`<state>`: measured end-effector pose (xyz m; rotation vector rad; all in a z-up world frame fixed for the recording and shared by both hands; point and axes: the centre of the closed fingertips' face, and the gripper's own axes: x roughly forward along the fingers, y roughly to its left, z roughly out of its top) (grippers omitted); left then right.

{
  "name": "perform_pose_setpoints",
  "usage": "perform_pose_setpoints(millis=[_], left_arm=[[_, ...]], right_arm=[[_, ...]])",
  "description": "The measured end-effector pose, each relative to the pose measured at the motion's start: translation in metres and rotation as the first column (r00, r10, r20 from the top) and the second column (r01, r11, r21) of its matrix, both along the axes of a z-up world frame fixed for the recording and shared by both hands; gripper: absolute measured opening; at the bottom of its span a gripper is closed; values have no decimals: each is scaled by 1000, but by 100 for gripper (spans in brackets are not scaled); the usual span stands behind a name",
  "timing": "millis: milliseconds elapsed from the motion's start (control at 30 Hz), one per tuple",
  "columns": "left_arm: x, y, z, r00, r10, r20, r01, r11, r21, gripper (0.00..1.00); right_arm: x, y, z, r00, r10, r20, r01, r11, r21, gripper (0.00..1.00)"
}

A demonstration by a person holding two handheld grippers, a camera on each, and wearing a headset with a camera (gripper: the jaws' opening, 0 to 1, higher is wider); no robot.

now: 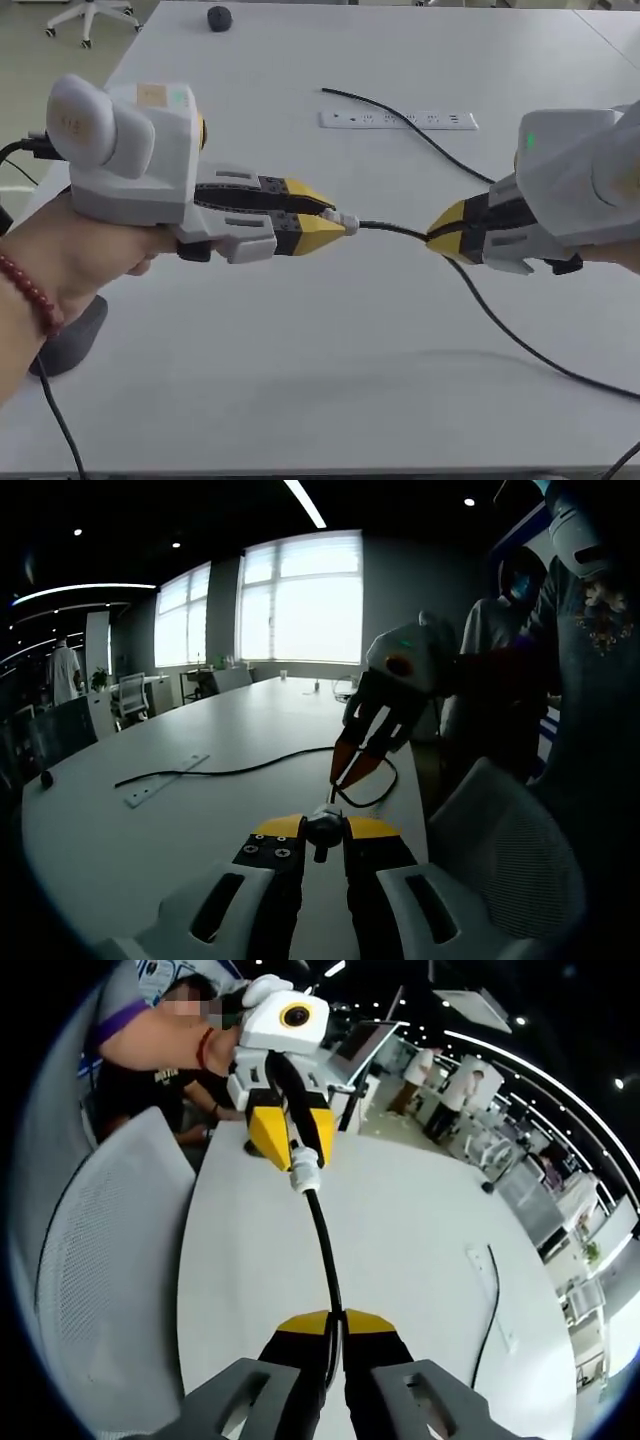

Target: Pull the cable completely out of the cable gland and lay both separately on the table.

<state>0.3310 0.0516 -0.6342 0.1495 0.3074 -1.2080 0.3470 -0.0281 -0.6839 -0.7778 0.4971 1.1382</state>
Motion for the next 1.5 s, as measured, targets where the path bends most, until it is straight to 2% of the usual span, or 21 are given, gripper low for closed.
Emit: perform_pose_setpoints(millis=[300, 367, 733, 767, 833, 867, 933, 967, 1067, 1133, 1200, 1233, 1333, 1433, 1500], left_arm=[[4, -4, -15, 1000, 14, -14, -14, 1000, 13, 16], [4, -5, -18, 1000, 14, -10, -14, 1000, 24, 16], [8, -4, -18, 999, 36, -7, -36, 999, 21, 16], [9, -3, -17, 999, 38, -8, -38, 999, 18, 16], [9, -3, -17, 999, 38, -8, -38, 999, 20, 16], [8, -3, -18, 999, 37, -4, -37, 999, 24, 16], [7, -3, -19, 999, 33, -6, -33, 999, 26, 16], [7, -4, -20, 1000, 31, -4, -31, 999, 30, 16], [8, -4, -22, 1000, 29, -7, -29, 999, 33, 16], [8, -6, -23, 1000, 24, -7, -24, 999, 33, 16], [9, -8, -23, 1000, 23, -8, -22, 999, 33, 16], [9, -8, -24, 1000, 23, -7, -23, 999, 34, 16], [12, -10, -24, 1000, 23, -7, -23, 999, 27, 16], [12, -11, -27, 1000, 22, -9, -21, 999, 30, 16], [13, -12, -28, 1000, 20, -13, -19, 999, 27, 16]], right_arm=[[7, -20, -14, 998, -54, -15, 53, 998, -35, 0], [10, -23, -16, 998, -67, -20, 66, 997, -36, 0], [27, -40, -20, 992, -129, -4, 129, 990, -57, 0], [28, -42, -21, 990, -142, -18, 141, 989, -53, 0], [33, -46, -20, 987, -158, 0, 158, 986, -56, 0], [35, -47, -20, 985, -172, -17, 171, 984, -45, 0], [40, -49, -19, 982, -187, -9, 186, 982, -41, 0], [42, -50, -20, 981, -192, -21, 191, 981, -39, 0], [51, -52, -22, 974, -225, -36, 224, 974, -26, 0], [57, -51, -21, 972, -233, -27, 233, 972, -18, 0], [64, -51, -23, 967, -252, -43, 252, 968, -6, 0], [72, -51, -24, 963, -268, -33, 268, 963, -2, 0], [87, -47, -27, 953, -300, -52, 302, 953, 26, 0], [108, -45, -34, 944, -326, -57, 327, 944, 26, 0], [122, -44, -42, 930, -359, -83, 363, 931, 38, 0]])
